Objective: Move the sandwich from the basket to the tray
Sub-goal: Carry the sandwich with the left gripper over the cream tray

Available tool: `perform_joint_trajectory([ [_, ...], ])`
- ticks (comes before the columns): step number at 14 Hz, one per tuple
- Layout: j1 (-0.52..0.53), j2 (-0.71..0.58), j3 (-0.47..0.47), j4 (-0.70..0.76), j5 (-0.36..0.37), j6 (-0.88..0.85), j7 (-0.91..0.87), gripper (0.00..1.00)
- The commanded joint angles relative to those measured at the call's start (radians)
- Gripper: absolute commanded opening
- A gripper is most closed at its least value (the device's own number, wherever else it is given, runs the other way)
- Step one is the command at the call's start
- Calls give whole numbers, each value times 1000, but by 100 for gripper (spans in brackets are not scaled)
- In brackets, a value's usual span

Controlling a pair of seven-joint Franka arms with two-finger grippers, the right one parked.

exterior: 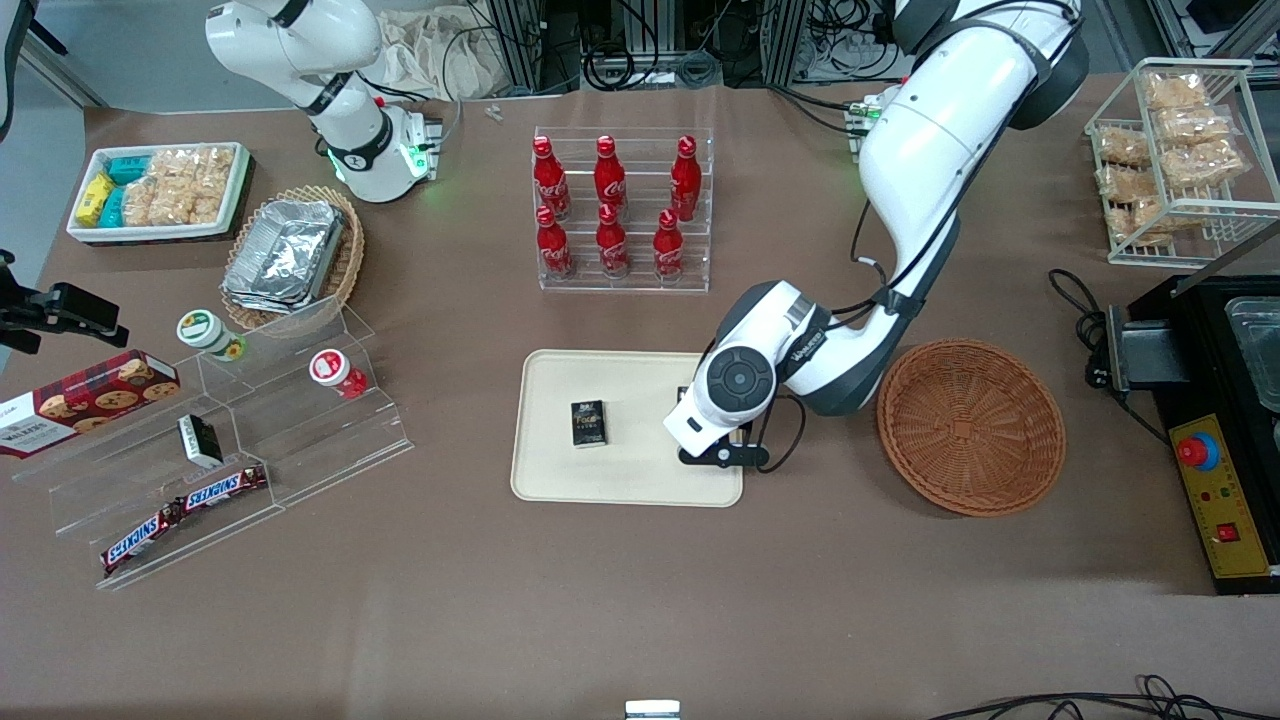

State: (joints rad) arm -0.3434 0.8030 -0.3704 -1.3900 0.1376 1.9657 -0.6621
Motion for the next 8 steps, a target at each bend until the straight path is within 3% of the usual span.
perform_joint_trajectory([
  [1,-20,24,8,39,14,18,-13,75],
  [2,-22,24,8,34,16,30,-20,98],
  [8,20,-57,10,42,13,3,-24,99],
])
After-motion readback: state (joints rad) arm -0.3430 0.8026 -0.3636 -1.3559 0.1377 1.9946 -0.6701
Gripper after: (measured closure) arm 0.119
